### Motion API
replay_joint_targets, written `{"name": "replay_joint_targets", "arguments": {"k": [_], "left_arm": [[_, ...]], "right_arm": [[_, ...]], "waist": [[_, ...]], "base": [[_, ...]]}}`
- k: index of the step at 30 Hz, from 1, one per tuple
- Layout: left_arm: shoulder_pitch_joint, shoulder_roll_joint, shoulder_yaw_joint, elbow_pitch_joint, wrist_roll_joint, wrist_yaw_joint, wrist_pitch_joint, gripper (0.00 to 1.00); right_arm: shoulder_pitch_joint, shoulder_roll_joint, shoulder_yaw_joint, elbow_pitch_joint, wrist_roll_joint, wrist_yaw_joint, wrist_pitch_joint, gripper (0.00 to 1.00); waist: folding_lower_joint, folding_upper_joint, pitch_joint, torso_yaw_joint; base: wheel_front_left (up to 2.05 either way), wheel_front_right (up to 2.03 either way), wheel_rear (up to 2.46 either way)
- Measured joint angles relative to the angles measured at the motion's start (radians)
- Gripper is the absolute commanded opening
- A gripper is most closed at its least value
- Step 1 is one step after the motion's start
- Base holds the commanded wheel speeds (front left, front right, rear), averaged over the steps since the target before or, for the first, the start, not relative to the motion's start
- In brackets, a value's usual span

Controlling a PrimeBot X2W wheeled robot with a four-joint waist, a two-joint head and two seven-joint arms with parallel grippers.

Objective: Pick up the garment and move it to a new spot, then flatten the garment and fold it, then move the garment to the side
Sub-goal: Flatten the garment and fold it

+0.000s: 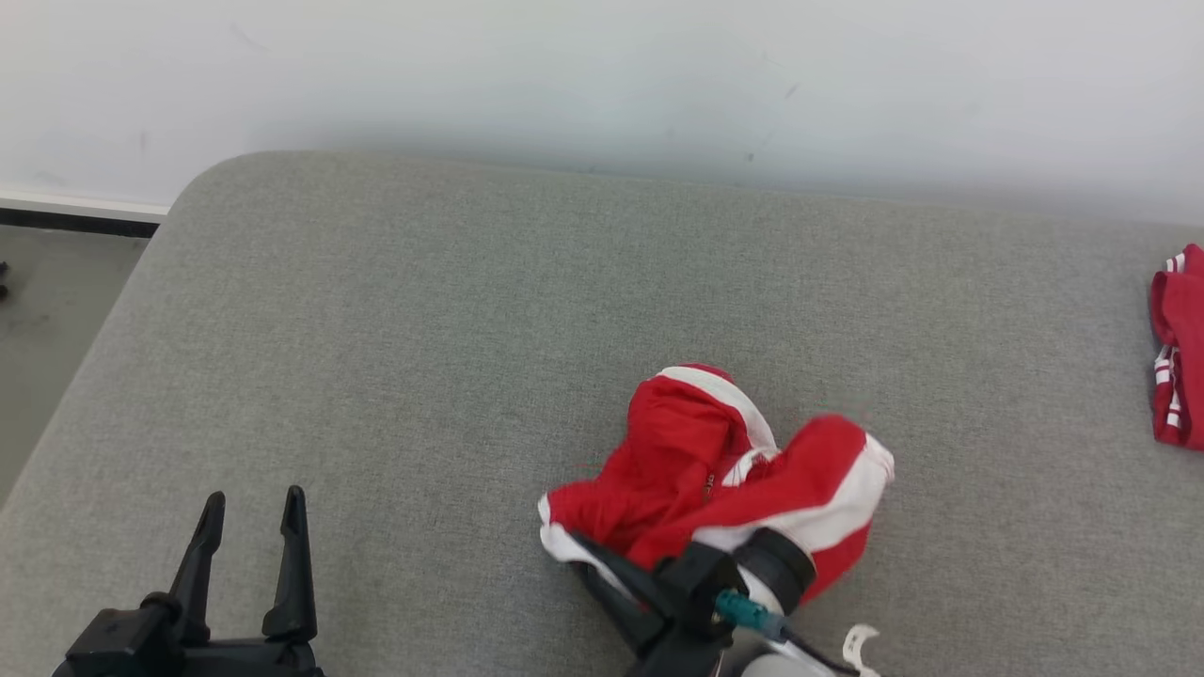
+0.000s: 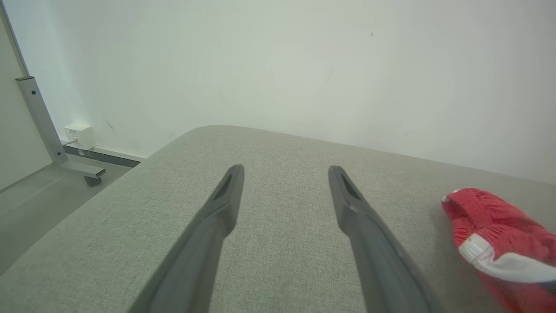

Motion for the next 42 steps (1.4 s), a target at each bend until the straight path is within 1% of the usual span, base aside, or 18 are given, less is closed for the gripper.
{"name": "replay_joint_targets", "arguments": {"k": [1,2,3,7,12,15,20,21,22,23,24,25,29,32,36,42], "left_arm": [[0.0,-0.001,0.001,0.001,0.0,0.0,0.0,1.0],[0.0,-0.002,0.002,0.002,0.0,0.0,0.0,1.0],[0.0,-0.003,0.003,0.004,0.0,0.0,0.0,1.0],[0.0,-0.003,0.014,0.008,0.001,0.0,0.0,1.0],[0.0,-0.003,0.019,0.008,0.007,0.0,0.0,1.0],[0.001,-0.002,0.02,0.006,0.011,0.0,0.0,1.0],[0.007,0.002,0.023,0.003,0.018,0.0,0.0,1.0],[0.007,0.002,0.023,0.003,0.018,0.0,0.0,1.0],[0.008,0.003,0.023,0.001,0.019,0.0,0.0,1.0],[0.01,0.003,0.024,-0.001,0.02,0.0,0.0,1.0],[0.012,0.003,0.025,-0.002,0.021,0.0,0.0,1.0],[0.012,0.003,0.025,-0.002,0.021,0.0,0.0,1.0],[0.025,0.003,0.027,-0.003,0.024,0.0,0.0,1.0],[0.03,0.004,0.028,-0.006,0.026,0.0,0.0,1.0],[0.045,0.006,0.03,-0.008,0.027,0.0,0.0,1.0],[0.051,0.009,0.019,-0.002,0.027,0.0,0.0,1.0]], "right_arm": [[0.007,0.0,0.012,0.014,0.004,0.0,0.0,0.0],[0.011,0.0,0.024,0.026,0.007,0.0,0.0,0.21],[0.014,0.0,0.034,0.033,0.013,0.0,0.0,1.0],[0.014,0.001,0.036,0.019,0.046,0.0,-0.004,1.0],[0.01,0.0,-0.055,-0.055,0.055,0.0,-0.005,1.0],[0.033,-0.019,-0.137,-0.119,0.033,0.0,-0.007,1.0],[0.121,-0.059,-0.298,-0.211,-0.013,0.0,-0.007,1.0],[0.121,-0.059,-0.298,-0.211,-0.013,0.0,-0.007,1.0],[0.161,-0.067,-0.361,-0.245,-0.03,0.0,-0.007,1.0],[0.182,-0.072,-0.39,-0.261,-0.037,0.0,-0.007,1.0],[0.203,-0.075,-0.418,-0.274,-0.044,0.0,-0.007,1.0],[0.203,-0.075,-0.418,-0.274,-0.044,0.0,-0.007,1.0],[0.294,-0.077,-0.528,-0.331,-0.066,0.0,-0.007,1.0],[0.362,-0.066,-0.591,-0.368,-0.083,0.0,-0.007,1.0],[0.438,-0.045,-0.646,-0.408,-0.096,0.0,-0.007,1.0],[0.475,-0.027,-0.667,-0.43,-0.104,0.0,-0.007,1.0]], "waist": [[0.0,0.0,0.002,0.001],[0.0001,0.0,0.003,0.001],[0.0001,0.0,0.004,0.0],[0.0,0.0,0.002,-0.013],[0.0,0.0,-0.007,-0.038],[0.0001,0.0,-0.016,-0.056],[0.0,0.0,-0.03,-0.087],[0.0,0.0,-0.03,-0.087],[0.0001,0.0,-0.034,-0.099],[0.0001,0.0,-0.036,-0.105],[0.0001,0.0,-0.038,-0.111],[0.0001,0.0,-0.038,-0.111],[0.0,0.0,-0.047,-0.131],[0.0001,0.0,-0.055,-0.143],[0.0,0.0,-0.064,-0.156],[0.0,0.0,-0.065,-0.171]], "base": [[0.0,0.0,0.0],[0.0,0.0,0.0],[0.0,0.0,0.0],[0.0,0.0,0.0],[0.0,0.0,0.0],[0.0,0.0,0.0],[0.0,0.0,0.0],[0.0,0.0,0.0],[0.0,0.0,0.0],[0.0,0.0,0.0],[0.0,0.0,0.0],[0.0,0.0,0.0],[0.0,0.0,0.0],[0.0,0.0,0.0],[0.0,0.0,0.0],[0.0,0.0,0.0]]}}
